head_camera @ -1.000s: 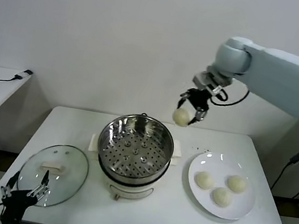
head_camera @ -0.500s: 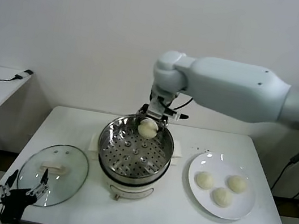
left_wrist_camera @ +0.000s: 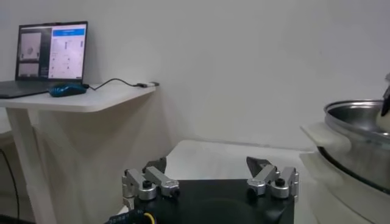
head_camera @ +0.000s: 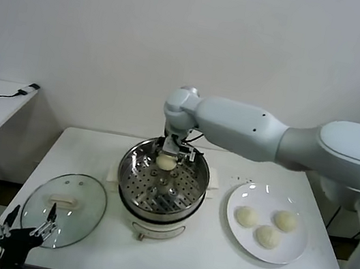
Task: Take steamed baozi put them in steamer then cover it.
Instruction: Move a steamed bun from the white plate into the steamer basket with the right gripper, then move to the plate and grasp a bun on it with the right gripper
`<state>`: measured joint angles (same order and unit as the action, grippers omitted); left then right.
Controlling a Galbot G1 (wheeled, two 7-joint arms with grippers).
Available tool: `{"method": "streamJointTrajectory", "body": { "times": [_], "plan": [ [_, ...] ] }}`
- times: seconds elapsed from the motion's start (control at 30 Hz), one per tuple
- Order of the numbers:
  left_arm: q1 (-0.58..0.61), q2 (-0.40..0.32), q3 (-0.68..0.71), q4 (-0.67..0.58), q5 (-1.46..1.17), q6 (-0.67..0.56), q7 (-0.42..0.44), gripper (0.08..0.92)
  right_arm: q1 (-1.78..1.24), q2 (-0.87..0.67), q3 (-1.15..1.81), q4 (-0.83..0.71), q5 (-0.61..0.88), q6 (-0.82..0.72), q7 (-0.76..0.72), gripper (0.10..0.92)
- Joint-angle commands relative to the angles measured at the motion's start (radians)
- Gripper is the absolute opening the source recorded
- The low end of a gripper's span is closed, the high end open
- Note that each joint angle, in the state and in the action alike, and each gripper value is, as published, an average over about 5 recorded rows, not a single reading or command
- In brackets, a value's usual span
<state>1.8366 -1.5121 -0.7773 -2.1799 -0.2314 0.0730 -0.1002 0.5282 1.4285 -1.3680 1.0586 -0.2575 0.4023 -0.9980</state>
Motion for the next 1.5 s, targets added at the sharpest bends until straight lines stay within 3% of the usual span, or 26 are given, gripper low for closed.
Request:
{"method": "streamJointTrajectory", "body": {
  "times": [0.03, 0.2, 0.33, 0.53, 0.67, 0.77, 0.97, 1.13, 1.5],
  "plan": [
    [0.000, -0.003, 0.001, 0.002, 0.001, -0.002, -0.001, 0.823, -0.065, 0.038, 0.021, -0.103, -0.058, 0.021, 0.022, 0.697],
    [0.000, -0.008, 0.002, 0.006, 0.004, -0.008, -0.006, 0.823, -0.073, 0.036, 0.034, -0.111, -0.040, 0.033, 0.075, 0.765],
    [0.004, -0.009, 0.002, -0.002, 0.005, -0.007, -0.006, 0.823, 0.020, -0.008, 0.035, -0.052, 0.066, 0.056, 0.015, 0.818],
    [0.009, -0.012, 0.009, -0.018, 0.016, -0.006, -0.001, 0.823, 0.329, -0.136, -0.077, 0.047, 0.505, 0.034, -0.140, 0.823],
    [0.009, -0.011, 0.010, -0.022, 0.018, -0.006, -0.001, 0.823, 0.505, -0.309, -0.262, 0.096, 0.857, -0.154, -0.227, 0.823],
    [0.007, -0.007, 0.007, -0.023, 0.015, -0.005, -0.001, 0.823, 0.577, -0.453, -0.426, 0.158, 0.982, -0.293, -0.185, 0.823],
    [-0.005, -0.008, 0.005, -0.023, 0.009, 0.002, 0.000, 0.823, 0.563, -0.689, -0.620, 0.357, 0.985, -0.536, -0.049, 0.823],
    [-0.011, -0.014, 0.005, -0.024, 0.008, 0.008, 0.000, 0.823, 0.407, -0.772, -0.579, 0.443, 0.934, -0.665, 0.041, 0.823],
    [-0.004, -0.034, 0.001, -0.025, 0.010, 0.001, -0.001, 0.823, 0.010, -0.733, -0.321, 0.275, 0.790, -0.751, 0.151, 0.823]
  ]
}}
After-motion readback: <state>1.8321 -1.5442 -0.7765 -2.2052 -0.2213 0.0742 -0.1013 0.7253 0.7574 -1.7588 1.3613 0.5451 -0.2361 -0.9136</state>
